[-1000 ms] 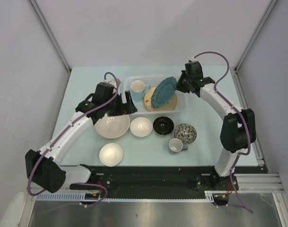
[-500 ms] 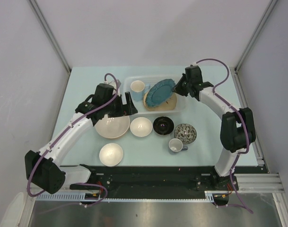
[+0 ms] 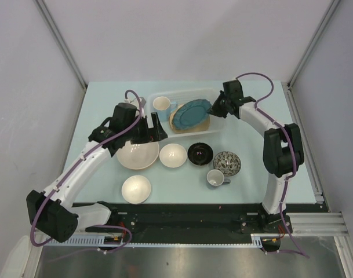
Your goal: Place the mixed dishes into the plastic bin
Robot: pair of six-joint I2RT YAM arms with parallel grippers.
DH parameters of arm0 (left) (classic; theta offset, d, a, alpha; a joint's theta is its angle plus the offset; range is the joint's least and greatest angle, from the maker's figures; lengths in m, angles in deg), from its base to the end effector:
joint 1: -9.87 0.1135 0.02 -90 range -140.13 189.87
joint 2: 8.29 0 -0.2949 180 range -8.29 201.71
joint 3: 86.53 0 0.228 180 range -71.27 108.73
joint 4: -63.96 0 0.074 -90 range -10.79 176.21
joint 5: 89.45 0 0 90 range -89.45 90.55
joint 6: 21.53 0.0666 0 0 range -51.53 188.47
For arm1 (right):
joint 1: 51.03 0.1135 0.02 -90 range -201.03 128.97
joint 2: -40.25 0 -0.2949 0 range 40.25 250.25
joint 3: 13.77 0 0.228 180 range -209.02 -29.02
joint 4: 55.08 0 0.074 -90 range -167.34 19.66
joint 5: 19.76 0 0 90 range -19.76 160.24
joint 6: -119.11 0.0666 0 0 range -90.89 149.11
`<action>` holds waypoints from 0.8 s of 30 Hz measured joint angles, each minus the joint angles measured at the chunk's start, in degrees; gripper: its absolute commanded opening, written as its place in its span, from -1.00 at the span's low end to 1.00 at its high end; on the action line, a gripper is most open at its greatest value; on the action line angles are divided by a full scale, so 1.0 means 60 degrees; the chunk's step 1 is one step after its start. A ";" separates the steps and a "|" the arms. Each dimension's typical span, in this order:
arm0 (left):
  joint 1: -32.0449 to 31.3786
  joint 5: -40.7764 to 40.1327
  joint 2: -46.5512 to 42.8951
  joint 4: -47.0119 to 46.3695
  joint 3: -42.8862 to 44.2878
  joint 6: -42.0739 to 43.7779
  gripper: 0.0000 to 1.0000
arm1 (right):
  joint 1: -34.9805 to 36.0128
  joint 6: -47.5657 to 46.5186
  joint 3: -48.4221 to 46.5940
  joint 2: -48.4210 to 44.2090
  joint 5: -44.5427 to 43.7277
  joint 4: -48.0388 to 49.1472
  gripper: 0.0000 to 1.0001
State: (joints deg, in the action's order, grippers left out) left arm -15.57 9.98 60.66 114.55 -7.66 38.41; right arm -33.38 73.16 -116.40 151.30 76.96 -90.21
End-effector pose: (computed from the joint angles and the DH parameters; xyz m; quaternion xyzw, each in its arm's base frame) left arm 0.2162 -0.1149 0.3370 -0.0022 0.9063 -0.2598 0.3333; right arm 0.4293 0.1448 0.2588 0.1870 0.8984 0.2481 0.3103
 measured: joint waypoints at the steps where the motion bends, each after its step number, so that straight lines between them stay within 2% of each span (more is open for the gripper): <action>1: 0.0000 -0.0011 -0.0011 0.0000 0.0000 -0.0004 0.96 | 0.0000 -0.0011 0.0000 0.0000 -0.0018 -0.0015 -1.00; 5: 0.0000 -0.0044 -0.0011 0.0007 -0.0025 0.0000 0.96 | -0.0004 -0.0073 -0.0004 0.0000 -0.0047 -0.0215 -0.99; 6: 0.0000 -0.0047 -0.0011 0.0004 -0.0029 0.0000 0.96 | -0.0004 -0.0102 -0.0004 0.0000 -0.0047 -0.0266 -0.92; 7: 0.0000 -0.0047 -0.0011 0.0000 -0.0033 0.0000 0.96 | -0.0004 -0.0131 -0.0011 0.0018 -0.0044 -0.0317 -0.67; 8: 0.0000 -0.0047 -0.0011 0.0004 -0.0036 0.0004 0.96 | -0.0004 -0.0157 -0.0033 0.0047 -0.0044 -0.0379 -0.54; 10: 0.0000 -0.0051 -0.0011 -0.0004 -0.0062 0.0004 0.96 | -0.0007 -0.0237 -0.0098 0.0138 -0.0044 -0.0484 -0.36; 14: 0.0000 -0.0058 -0.0011 0.0000 -0.0197 0.0011 0.98 | 0.0051 -0.0597 -0.0149 0.0623 0.0004 -0.1060 -0.24; 19: 0.0000 -0.0102 -0.0011 -0.0004 -0.0339 0.0022 0.98 | 0.0306 -0.0790 -0.0153 0.0783 0.0011 -0.1370 -0.23; 23: 0.0000 -0.0131 -0.0007 -0.0007 -0.0339 0.0025 0.98 | 0.0357 -0.0871 -0.0215 0.0798 0.0033 -0.1443 0.13; 24: 0.0000 -0.0135 0.0000 -0.0004 -0.0339 0.0025 0.98 | 0.0364 -0.0900 -0.0270 0.0798 0.0047 -0.1457 0.16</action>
State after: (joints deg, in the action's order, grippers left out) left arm -15.57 9.17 60.66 114.52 -9.69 38.56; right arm -31.19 67.76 -118.01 156.08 77.25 -98.96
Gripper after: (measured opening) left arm 0.990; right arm 0.492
